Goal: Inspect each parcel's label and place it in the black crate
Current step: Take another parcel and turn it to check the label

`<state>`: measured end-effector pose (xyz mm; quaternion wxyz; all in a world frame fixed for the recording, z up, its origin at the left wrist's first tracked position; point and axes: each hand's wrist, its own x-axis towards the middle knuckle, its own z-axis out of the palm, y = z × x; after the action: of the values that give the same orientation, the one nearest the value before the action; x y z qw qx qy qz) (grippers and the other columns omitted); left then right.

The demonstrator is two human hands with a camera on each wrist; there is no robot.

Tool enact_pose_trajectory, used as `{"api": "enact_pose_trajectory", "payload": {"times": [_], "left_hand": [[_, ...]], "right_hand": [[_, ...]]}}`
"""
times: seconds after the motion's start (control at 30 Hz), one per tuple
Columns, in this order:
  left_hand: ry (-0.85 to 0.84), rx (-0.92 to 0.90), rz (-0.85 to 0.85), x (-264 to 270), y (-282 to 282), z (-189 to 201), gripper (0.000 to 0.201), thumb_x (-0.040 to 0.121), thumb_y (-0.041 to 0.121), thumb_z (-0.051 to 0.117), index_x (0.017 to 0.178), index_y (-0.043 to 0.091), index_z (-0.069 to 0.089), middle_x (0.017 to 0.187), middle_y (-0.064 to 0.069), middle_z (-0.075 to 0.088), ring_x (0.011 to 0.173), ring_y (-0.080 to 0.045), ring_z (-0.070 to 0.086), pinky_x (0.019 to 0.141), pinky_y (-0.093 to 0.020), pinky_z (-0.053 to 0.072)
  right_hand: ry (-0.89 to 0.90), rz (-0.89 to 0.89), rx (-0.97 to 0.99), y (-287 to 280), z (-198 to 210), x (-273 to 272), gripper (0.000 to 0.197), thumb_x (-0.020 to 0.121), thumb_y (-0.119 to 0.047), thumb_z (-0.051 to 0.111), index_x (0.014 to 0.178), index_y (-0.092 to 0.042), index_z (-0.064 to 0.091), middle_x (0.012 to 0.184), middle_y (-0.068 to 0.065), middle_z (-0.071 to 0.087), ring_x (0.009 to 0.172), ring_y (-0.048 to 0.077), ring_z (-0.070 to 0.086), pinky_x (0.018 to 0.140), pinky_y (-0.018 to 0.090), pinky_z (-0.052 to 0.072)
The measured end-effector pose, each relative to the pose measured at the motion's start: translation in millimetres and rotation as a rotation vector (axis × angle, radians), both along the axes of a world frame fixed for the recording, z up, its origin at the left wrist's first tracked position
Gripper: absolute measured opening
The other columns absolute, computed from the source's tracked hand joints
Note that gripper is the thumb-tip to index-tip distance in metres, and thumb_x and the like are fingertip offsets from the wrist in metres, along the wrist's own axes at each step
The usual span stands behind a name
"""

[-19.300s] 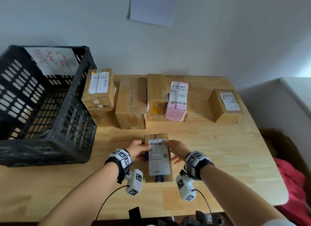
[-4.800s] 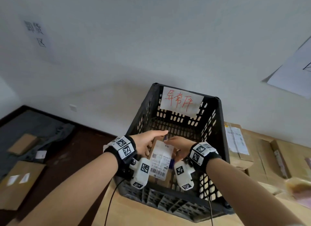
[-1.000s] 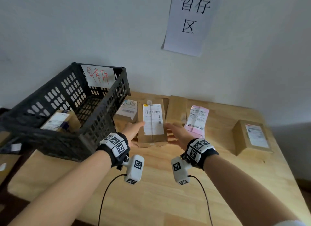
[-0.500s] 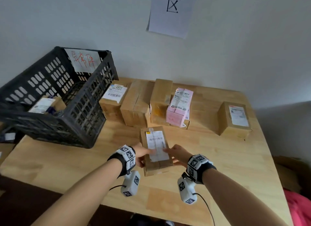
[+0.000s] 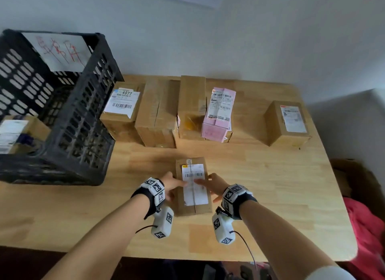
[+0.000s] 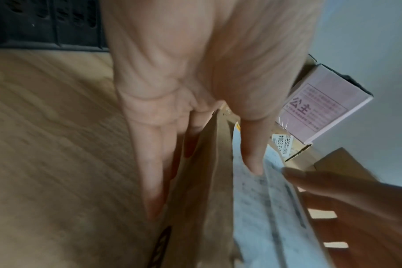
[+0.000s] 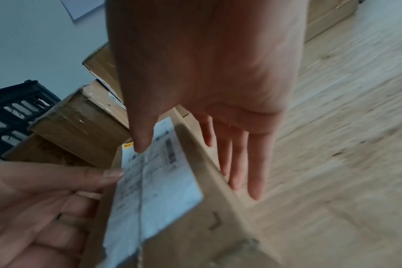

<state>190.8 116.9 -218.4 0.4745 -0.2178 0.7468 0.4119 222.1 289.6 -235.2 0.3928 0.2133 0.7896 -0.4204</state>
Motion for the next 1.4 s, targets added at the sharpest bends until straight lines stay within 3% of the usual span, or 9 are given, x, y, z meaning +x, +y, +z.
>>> {"api": "enact_pose_trajectory", "payload": {"times": [0.1, 0.27, 0.43, 0.77, 0.87, 1.03, 1.17, 1.3, 1.4], "left_hand": [[0.041, -0.017, -0.049, -14, -1, -2, 0.088, 0.078, 0.028, 0.076, 0.145, 0.003, 0.025, 0.145, -0.017, 0.039, 0.129, -0.035, 0.043, 0.087, -0.042, 0.047], [0.051, -0.01, -0.136, -31, -11, -24, 0.09, 0.07, 0.031, 0.083, 0.139, 0.002, 0.035, 0.142, -0.01, 0.045, 0.13, -0.029, 0.043, 0.098, -0.041, 0.042], [0.079, -0.011, -0.199, -38, -16, -44, 0.095, 0.059, 0.041, 0.086, 0.135, 0.007, 0.04, 0.136, -0.008, 0.051, 0.123, -0.029, 0.049, 0.096, -0.047, 0.046], [0.106, -0.045, -0.279, -40, -18, -44, 0.073, 0.065, 0.041, 0.083, 0.123, 0.009, 0.054, 0.118, -0.005, 0.064, 0.107, -0.025, 0.06, 0.086, -0.042, 0.053], [0.1, -0.062, -0.272, -38, -19, -45, 0.082, 0.06, 0.046, 0.083, 0.126, 0.01, 0.052, 0.123, -0.007, 0.062, 0.109, -0.026, 0.059, 0.089, -0.044, 0.053], [0.063, -0.074, -0.188, -34, -15, -23, 0.093, 0.072, 0.039, 0.079, 0.142, 0.004, 0.029, 0.141, -0.013, 0.044, 0.125, -0.029, 0.047, 0.094, -0.041, 0.049], [0.019, 0.1, 0.091, -38, -15, 6, 0.087, 0.082, 0.051, 0.064, 0.148, 0.012, 0.021, 0.154, -0.016, 0.024, 0.139, -0.036, 0.028, 0.095, -0.049, 0.044], [0.052, 0.269, 0.371, -41, -22, 33, 0.091, 0.079, 0.067, 0.054, 0.151, 0.024, 0.018, 0.158, -0.014, 0.01, 0.143, -0.037, 0.016, 0.101, -0.061, 0.035], [0.12, 0.307, 0.381, -38, -24, 47, 0.087, 0.078, 0.065, 0.056, 0.149, 0.028, 0.021, 0.158, -0.011, 0.011, 0.143, -0.038, 0.013, 0.101, -0.061, 0.034]], "right_hand": [[0.031, 0.04, 0.069, -15, -1, -12, 0.059, 0.084, -0.055, 0.06, 0.124, -0.012, 0.057, 0.118, 0.008, 0.065, 0.104, 0.025, 0.063, 0.083, 0.038, 0.056], [0.002, 0.005, 0.15, -24, -8, -22, 0.055, 0.084, -0.046, 0.066, 0.122, -0.008, 0.058, 0.117, 0.012, 0.065, 0.103, 0.026, 0.064, 0.085, 0.04, 0.056], [-0.024, 0.039, 0.25, -26, -12, -32, 0.061, 0.077, -0.048, 0.071, 0.121, -0.007, 0.059, 0.114, 0.011, 0.067, 0.1, 0.024, 0.066, 0.087, 0.036, 0.056], [-0.039, 0.049, 0.267, -31, -13, -35, 0.053, 0.079, -0.042, 0.072, 0.118, -0.008, 0.061, 0.112, 0.01, 0.068, 0.1, 0.024, 0.066, 0.082, 0.032, 0.056], [-0.025, 0.077, 0.264, -32, -8, -35, 0.051, 0.081, -0.04, 0.07, 0.12, -0.008, 0.061, 0.115, 0.011, 0.067, 0.102, 0.024, 0.066, 0.084, 0.031, 0.055], [-0.026, 0.016, 0.136, -28, 3, -26, 0.047, 0.086, -0.038, 0.065, 0.121, -0.007, 0.059, 0.116, 0.011, 0.066, 0.102, 0.024, 0.065, 0.084, 0.035, 0.056], [-0.014, -0.078, -0.029, -15, 16, -29, 0.047, 0.086, -0.033, 0.066, 0.125, -0.007, 0.056, 0.121, 0.012, 0.063, 0.108, 0.027, 0.061, 0.086, 0.044, 0.056], [-0.009, -0.337, -0.284, -6, 35, -33, 0.097, 0.054, -0.065, 0.076, 0.13, -0.012, 0.046, 0.124, 0.01, 0.06, 0.113, 0.034, 0.057, 0.076, 0.054, 0.056], [0.009, -0.427, -0.39, -4, 48, -35, 0.112, 0.045, -0.079, 0.068, 0.132, -0.014, 0.041, 0.132, 0.014, 0.051, 0.119, 0.039, 0.052, 0.077, 0.058, 0.053]]}}
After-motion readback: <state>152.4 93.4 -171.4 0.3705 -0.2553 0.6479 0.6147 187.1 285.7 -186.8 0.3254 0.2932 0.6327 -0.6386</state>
